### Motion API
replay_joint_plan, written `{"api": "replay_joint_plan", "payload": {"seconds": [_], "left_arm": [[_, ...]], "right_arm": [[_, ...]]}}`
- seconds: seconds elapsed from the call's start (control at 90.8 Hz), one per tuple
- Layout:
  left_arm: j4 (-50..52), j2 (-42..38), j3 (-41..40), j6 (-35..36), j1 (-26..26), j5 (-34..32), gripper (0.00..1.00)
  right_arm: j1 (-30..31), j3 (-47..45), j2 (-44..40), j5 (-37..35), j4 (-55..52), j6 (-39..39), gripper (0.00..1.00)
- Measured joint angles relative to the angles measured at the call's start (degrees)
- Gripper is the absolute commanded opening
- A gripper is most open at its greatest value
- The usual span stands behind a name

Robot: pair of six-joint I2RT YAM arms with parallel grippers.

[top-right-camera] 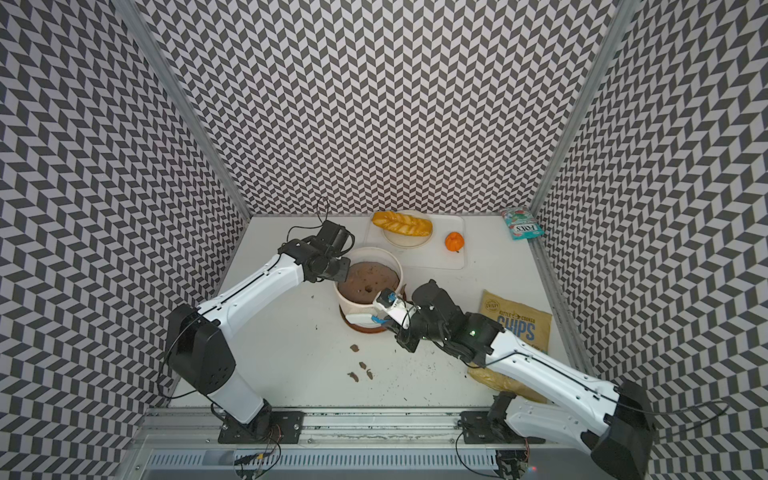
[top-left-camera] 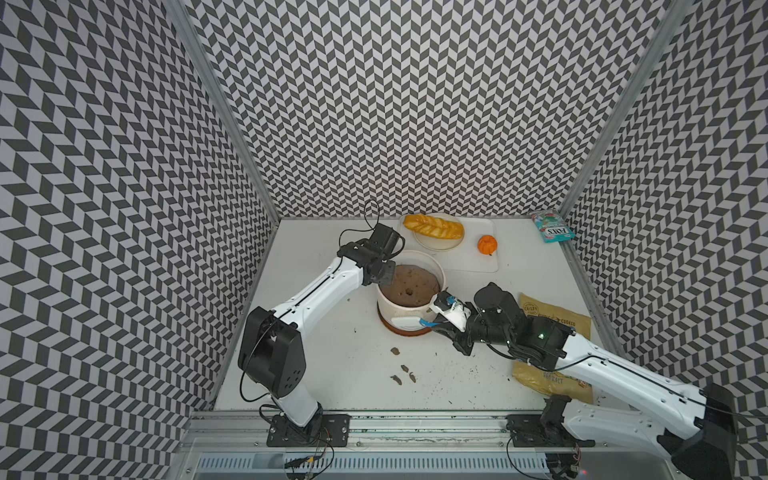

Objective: Scrub the dried mud off the ceramic pot
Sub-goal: Brush off the soil from the pot.

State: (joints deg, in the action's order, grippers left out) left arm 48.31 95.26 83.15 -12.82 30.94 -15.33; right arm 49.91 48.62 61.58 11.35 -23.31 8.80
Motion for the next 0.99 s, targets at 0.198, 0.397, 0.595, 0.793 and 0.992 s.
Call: {"api": "replay_joint_plan", "payload": {"seconds": [0.198,0.397,0.595,0.793,0.992], "left_arm": [[-1.0,0.2,0.0,2.2,-0.6,0.9,0.00],[-1.6,0.2,0.0,3.8,-1.1,2.4,0.00],[-1.9,0.3,0.0,5.4,-1.4,3.1,0.00],[-2.2,0.3,0.0,6.6,-1.4,3.7,0.00],[-2.3,0.4,0.1,8.0,-1.5,4.0,0.00]], "right_arm": [[-0.7,-3.8,0.1,0.0,0.5,-3.1,0.00],[-0.9,-5.6,0.1,1.5,2.2,-2.9,0.00],[4.0,-5.7,-0.1,2.6,2.3,-1.4,0.00],[5.3,-4.4,-2.2,2.5,2.1,-0.7,0.00],[1.2,-0.8,-2.5,-0.3,2.4,-0.6,0.00]]}}
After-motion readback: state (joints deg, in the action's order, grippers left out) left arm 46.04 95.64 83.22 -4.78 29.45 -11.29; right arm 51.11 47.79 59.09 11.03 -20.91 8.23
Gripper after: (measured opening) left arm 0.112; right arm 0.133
